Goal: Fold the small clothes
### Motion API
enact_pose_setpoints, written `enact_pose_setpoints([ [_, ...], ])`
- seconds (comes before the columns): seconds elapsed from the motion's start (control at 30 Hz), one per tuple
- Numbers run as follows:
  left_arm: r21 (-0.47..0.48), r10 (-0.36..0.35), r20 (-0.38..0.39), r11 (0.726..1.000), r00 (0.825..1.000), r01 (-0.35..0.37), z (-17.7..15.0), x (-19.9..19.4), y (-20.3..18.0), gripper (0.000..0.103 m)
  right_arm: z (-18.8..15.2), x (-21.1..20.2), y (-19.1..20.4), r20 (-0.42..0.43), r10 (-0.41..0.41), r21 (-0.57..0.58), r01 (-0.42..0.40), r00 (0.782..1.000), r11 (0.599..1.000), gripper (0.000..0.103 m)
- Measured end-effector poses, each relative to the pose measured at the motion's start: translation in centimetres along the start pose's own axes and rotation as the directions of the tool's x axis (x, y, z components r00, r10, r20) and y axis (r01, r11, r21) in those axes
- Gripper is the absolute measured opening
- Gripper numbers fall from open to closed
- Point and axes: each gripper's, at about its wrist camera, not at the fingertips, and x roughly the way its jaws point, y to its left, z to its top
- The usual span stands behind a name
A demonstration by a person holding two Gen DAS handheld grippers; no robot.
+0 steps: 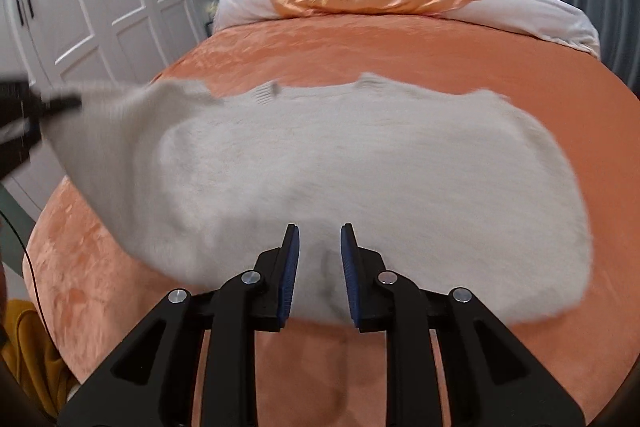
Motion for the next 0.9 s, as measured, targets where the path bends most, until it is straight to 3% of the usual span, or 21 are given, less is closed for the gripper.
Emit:
enact_pose_setpoints([
  [0.17,0.150,-0.119,-0.031,0.981,0.992,0.122,-2.2,1.4,-9.2,0.009,-1.2,-3.2,-4.1,0.015,-0.058,0.042,0.057,0.998,0.997,0.021],
  [0.33,0.269,-0.178,-0.174,0.937,0.969,0.221,-7.3,5.9,-16.2,0.009,-2.7,-5.5,-7.7,0.002,-0.108,0.072,0.107,0.994,0.992,0.021],
  [0.43,0.337,-0.163,-0.269,0.907,0.949,0.252,-11.1,9.1,-18.9,0.009,-3.8,-6.5,-9.6,-0.019,-0.130,0.091,0.132,0.991,0.987,0.021],
  [0.53,0.414,-0.072,-0.339,0.884,0.938,0.218,-15.2,12.7,-19.7,0.009,-4.8,-7.0,-11.2,-0.046,-0.139,0.118,0.144,0.989,0.983,0.021],
  [0.63,0.402,-0.037,-0.360,0.896,0.932,0.191,-16.3,13.7,-18.5,0.011,-5.3,-7.3,-12.6,-0.056,-0.134,0.174,0.141,0.989,0.975,0.021],
  [0.73,0.405,-0.058,-0.308,0.895,0.950,0.186,-14.5,10.9,-17.0,0.019,-4.8,-7.7,-13.5,-0.029,-0.121,0.219,0.124,0.992,0.968,0.028],
  [0.87,0.385,-0.048,-0.226,0.913,0.973,0.135,-12.3,6.7,-14.4,0.063,-2.8,-7.4,-13.7,0.014,-0.085,0.241,0.079,0.996,0.967,0.039],
  [0.9,0.371,-0.030,-0.198,0.923,0.980,0.103,-11.6,5.6,-13.1,0.064,-2.3,-7.3,-13.5,0.023,-0.075,0.242,0.067,0.997,0.968,0.041],
])
